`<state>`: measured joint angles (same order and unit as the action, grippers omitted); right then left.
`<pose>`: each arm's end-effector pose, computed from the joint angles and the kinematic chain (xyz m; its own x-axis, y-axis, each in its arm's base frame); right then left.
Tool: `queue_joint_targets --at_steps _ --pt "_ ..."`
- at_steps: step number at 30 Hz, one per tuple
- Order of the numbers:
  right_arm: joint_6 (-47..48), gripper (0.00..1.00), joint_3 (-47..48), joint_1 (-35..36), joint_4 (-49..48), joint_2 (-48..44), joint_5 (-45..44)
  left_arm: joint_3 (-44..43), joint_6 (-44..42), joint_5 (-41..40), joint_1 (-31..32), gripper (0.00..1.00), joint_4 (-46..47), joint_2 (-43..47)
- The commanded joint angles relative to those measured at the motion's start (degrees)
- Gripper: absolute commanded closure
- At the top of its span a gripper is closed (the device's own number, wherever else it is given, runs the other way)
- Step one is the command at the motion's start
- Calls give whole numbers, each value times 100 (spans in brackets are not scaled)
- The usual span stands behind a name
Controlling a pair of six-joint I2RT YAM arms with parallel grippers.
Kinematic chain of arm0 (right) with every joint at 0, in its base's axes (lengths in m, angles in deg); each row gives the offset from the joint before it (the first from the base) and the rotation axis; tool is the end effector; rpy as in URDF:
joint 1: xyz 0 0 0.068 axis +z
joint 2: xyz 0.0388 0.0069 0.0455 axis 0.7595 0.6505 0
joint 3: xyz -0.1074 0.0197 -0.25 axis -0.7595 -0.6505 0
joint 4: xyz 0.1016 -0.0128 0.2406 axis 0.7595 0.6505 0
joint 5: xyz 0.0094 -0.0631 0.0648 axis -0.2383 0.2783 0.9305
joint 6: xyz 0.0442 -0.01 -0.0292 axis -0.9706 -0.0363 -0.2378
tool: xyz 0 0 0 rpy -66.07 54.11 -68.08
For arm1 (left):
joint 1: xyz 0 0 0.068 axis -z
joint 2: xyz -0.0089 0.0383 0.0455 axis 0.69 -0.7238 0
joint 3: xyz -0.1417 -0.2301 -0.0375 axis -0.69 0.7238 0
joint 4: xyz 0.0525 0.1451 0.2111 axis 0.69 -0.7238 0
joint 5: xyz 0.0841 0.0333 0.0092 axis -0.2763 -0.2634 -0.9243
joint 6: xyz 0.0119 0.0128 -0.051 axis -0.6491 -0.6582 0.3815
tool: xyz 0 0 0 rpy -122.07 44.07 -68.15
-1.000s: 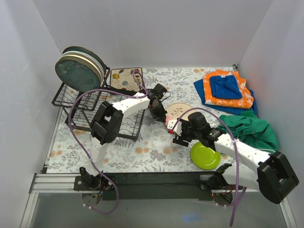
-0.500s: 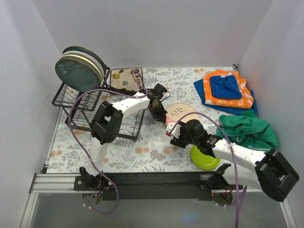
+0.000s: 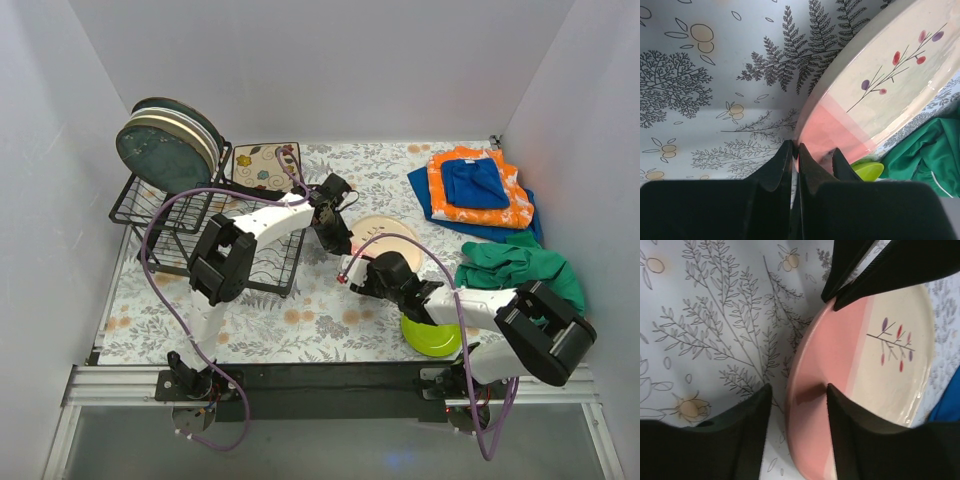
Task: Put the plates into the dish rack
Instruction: Grab a plate with the left arm
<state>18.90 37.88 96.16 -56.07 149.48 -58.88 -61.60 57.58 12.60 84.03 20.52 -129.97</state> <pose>0.1771 0.1799 0.1518 0.0541 -0.7828 -0.6199 -0.7325 0.3908 -0.5574 0.3330 -0.2923 0.1847 -0.5581 -0.7967 0.2321 -0.8197 0.4859 -0.3034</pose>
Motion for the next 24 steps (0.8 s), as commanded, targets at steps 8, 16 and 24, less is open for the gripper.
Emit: queue_joint_targets --at_steps 8,16,24 --pt "121 90 -58 107 -404 36 -41 -125 232 407 20 100 296 754" --pt "-397 99 -216 98 -273 -851 143 613 434 600 -59 78 892 1175" --pt "-907 99 -243 81 9 -1651 231 1097 522 556 -164 53 1148 1536"
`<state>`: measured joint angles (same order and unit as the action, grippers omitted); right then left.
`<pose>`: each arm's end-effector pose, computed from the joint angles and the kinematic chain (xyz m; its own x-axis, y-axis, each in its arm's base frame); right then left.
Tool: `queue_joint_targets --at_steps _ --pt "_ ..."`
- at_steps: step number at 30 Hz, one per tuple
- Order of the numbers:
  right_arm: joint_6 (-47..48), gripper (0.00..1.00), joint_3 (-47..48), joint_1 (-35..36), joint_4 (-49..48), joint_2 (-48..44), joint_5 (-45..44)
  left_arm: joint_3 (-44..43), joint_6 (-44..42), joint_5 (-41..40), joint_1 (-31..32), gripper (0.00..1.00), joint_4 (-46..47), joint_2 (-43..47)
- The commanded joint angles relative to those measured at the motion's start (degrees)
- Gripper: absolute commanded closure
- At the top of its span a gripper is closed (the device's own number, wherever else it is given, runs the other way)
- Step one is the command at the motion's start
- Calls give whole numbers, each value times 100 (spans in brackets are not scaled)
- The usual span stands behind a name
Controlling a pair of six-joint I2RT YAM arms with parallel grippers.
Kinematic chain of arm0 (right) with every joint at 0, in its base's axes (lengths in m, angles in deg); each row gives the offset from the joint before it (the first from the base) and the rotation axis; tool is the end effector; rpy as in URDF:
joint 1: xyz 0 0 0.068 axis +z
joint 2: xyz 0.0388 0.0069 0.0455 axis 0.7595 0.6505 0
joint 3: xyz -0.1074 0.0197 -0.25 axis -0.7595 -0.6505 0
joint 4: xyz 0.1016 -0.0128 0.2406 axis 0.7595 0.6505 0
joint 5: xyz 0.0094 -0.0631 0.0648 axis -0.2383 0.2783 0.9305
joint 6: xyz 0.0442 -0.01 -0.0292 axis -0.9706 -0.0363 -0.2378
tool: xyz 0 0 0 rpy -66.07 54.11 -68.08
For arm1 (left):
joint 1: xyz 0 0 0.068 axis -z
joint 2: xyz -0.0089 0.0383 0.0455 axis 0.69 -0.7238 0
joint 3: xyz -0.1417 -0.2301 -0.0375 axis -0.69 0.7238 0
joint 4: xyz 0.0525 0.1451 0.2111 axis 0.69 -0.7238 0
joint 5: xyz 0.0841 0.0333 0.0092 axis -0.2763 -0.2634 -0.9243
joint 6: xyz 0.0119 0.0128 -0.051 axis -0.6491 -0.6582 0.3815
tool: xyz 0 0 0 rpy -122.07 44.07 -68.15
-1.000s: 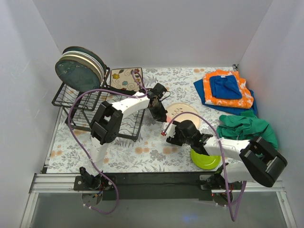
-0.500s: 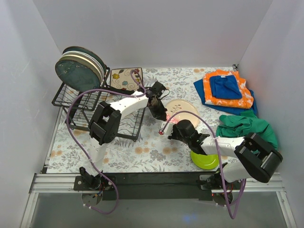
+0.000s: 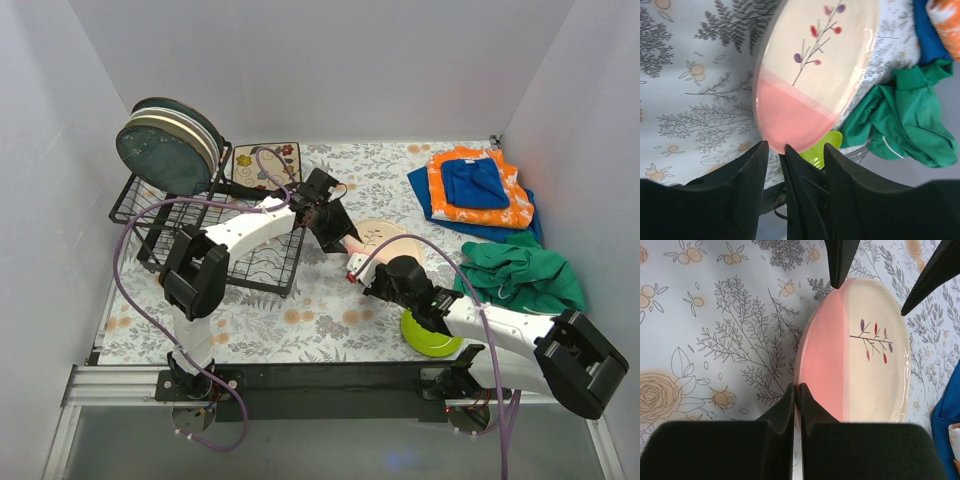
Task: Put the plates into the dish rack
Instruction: Grab a plate with the left arm, then pass the plate from the left arm to the right
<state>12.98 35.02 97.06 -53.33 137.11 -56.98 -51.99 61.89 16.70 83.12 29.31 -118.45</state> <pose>0.1573 0.1659 0.1798 0.0576 -0.6679 -0.7420 -0.7219 0.4855 -0.4930 0.3145 -0.2711 0.2254 -0.5367 -0.7730 0.3382 -0.8167 0.3753 -0.4384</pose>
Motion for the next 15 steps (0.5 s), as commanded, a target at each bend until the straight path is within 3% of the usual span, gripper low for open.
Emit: queue_joint_targets --at_steps 1,7,10,15 --pt "-358 99 61 -9 -238 -449 24 144 82 163 -72 53 270 376" --pt "-596 99 307 -70 -72 -564 6 399 3 154 -72 51 270 463" --pt "-657 99 395 -88 -19 -608 41 531 -84 93 -72 43 270 560" --pt "-781 99 544 -88 96 -704 155 566 -181 110 -72 41 384 534"
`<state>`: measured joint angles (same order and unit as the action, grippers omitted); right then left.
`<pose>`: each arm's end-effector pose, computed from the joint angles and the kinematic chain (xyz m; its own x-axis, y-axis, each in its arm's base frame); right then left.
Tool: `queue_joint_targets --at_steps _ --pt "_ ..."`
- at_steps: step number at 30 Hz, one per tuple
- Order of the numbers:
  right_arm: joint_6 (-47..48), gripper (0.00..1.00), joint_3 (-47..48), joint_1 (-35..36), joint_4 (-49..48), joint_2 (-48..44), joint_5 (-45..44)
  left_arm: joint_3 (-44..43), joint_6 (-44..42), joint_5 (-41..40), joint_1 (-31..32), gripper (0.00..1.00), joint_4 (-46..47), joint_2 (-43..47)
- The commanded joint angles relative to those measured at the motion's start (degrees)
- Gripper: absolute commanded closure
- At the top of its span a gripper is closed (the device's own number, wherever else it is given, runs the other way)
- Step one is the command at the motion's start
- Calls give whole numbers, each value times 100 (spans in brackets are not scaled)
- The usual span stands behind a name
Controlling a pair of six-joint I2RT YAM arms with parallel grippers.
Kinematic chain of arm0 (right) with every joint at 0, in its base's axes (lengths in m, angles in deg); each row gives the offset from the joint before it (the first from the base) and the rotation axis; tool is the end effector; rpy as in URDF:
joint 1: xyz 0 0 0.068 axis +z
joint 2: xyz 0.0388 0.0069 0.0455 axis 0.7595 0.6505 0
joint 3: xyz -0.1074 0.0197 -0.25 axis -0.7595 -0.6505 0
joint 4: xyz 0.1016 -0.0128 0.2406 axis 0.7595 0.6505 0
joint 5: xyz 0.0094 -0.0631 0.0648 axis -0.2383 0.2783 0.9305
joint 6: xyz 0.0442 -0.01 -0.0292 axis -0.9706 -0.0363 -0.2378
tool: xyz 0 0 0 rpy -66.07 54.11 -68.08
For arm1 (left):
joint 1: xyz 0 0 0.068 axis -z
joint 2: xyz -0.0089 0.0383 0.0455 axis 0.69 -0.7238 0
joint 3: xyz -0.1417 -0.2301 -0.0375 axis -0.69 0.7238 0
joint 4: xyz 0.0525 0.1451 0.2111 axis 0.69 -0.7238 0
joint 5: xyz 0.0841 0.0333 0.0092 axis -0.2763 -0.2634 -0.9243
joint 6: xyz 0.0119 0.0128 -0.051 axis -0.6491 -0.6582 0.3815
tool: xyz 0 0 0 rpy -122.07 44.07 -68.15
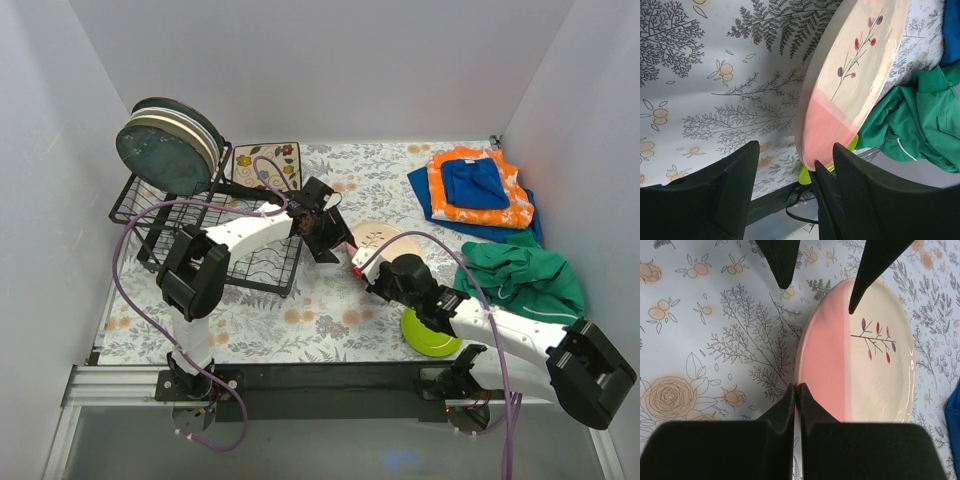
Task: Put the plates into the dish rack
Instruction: Pass the plate from the left arm to the right, then pass the plate from the right arm to the left
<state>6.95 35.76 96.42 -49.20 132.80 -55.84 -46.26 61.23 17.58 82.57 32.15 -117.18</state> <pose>0.1540 0.1596 0.1923 -0.0112 -0.5991 -0.8006 -0.7259 0.5555 -0.4056 0.3072 -0.2608 0.2067 -0.5343 -0.7723 0.3437 -0.8242 0.3857 -0.4146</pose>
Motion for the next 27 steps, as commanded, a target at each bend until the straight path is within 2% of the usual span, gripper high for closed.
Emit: queue_joint_targets --at_steps 1,9,12,19,20,22,23,24,25,26,27 --pt "-212 99 505 -25 -300 -291 59 -15 -124 49 -18 41 135 381" --pt "-616 99 909 -25 -19 -353 217 -331 -90 163 -18 41 504 -128" --pt "-801 99 1050 -25 43 -336 253 -464 -19 216 -18 44 679 -226" --pt "-1538 99 1270 -60 148 -186 314 -148 262 304 -88 68 1172 -77" --pt "-1601 99 1296 -68 157 -143 323 -86 280 339 -106 81 1337 -7" --pt "-1680 99 1375 -121 262 -116 480 107 297 409 -184 96 1497 99" --pt "-1680 99 1402 -130 306 -116 533 168 271 409 -211 100 1628 221" --pt "-1646 99 1454 -156 359 -124 751 213 149 418 -246 100 1673 275" --pt "-1602 94 1507 -217 429 -168 806 265 35 427 -316 100 1691 336" --pt "-1480 79 1551 -261 630 -203 867 283 -114 453 -351 100 1717 467" --pt "-1400 72 1604 -323 780 -247 1051 301 -594 479 -387 100 1726 529"
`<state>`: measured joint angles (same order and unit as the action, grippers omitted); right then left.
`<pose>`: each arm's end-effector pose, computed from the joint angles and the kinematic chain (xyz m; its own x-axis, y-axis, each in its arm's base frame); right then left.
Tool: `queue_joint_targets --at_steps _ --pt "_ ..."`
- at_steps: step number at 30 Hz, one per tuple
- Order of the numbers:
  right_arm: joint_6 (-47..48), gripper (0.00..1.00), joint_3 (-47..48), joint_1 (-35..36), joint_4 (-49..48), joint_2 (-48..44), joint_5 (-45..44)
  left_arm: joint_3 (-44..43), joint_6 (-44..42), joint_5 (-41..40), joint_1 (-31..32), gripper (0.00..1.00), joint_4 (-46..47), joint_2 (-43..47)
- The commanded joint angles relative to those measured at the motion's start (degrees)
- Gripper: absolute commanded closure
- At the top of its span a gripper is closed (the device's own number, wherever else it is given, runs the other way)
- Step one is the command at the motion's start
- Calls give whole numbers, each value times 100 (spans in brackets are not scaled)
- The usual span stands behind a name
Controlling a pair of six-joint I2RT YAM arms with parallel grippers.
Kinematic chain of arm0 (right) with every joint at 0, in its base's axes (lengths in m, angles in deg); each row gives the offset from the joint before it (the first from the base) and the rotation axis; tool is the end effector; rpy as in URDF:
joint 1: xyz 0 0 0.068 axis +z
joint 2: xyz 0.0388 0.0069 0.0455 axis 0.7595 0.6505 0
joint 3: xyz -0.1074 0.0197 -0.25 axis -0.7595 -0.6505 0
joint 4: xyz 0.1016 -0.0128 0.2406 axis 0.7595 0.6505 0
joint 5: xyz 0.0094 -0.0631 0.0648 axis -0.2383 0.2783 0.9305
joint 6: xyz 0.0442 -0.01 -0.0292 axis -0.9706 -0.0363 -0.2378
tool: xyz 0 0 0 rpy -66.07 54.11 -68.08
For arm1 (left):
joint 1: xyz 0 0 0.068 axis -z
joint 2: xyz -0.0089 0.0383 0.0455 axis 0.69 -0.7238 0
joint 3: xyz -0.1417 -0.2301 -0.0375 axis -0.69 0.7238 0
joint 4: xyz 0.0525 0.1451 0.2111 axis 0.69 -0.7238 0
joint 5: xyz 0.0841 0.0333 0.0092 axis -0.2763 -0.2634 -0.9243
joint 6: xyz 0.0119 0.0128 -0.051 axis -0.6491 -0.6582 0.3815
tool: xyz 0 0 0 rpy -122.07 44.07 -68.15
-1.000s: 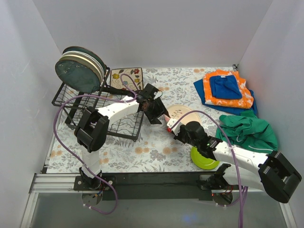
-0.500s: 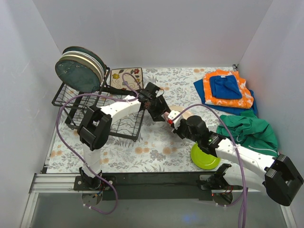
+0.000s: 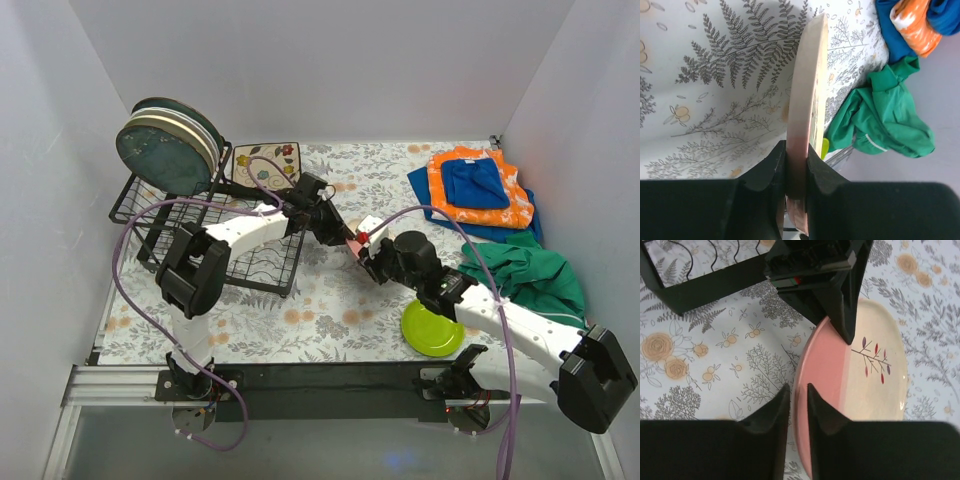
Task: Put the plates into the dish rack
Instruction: Pass the plate from the right arm to the left
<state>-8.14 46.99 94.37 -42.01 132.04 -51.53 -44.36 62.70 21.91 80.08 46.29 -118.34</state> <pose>0.1702 0.1683 0.2489 -0.1540 -0.3664 -0.9176 -0.7146 0.6827 -0.1527 0.3313 -0.2600 0.2044 -0.5570 -0.7172 0.4187 -0.7827 0.2846 -0.5536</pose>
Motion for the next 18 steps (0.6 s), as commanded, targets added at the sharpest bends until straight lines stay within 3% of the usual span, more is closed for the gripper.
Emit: queue_joint_targets --at_steps 1,2,4,5,6,13,18 --pt "239 62 594 -309 202 -258 813 111 -1015 64 -190 100 303 724" --pt "345 44 639 -450 333 -320 1024 111 -1349 117 -217 100 233 803" --pt "802 29 805 -1037 930 -382 2243 146 -2347 170 -261 100 110 1067" --pt "925 15 884 -1241 1159 -365 2700 198 -2702 248 -261 100 31 1172" --pt "1118 10 955 -1417 1544 -321 3349 268 -3027 336 -261 100 13 1443" --pt "1954 4 1526 -2657 2601 442 4910 1042 -6111 1215 -252 100 -66 2928" --pt "2253 4 2167 -2992 3093 1207 5551 1402 -7055 1506 -261 100 -40 3695"
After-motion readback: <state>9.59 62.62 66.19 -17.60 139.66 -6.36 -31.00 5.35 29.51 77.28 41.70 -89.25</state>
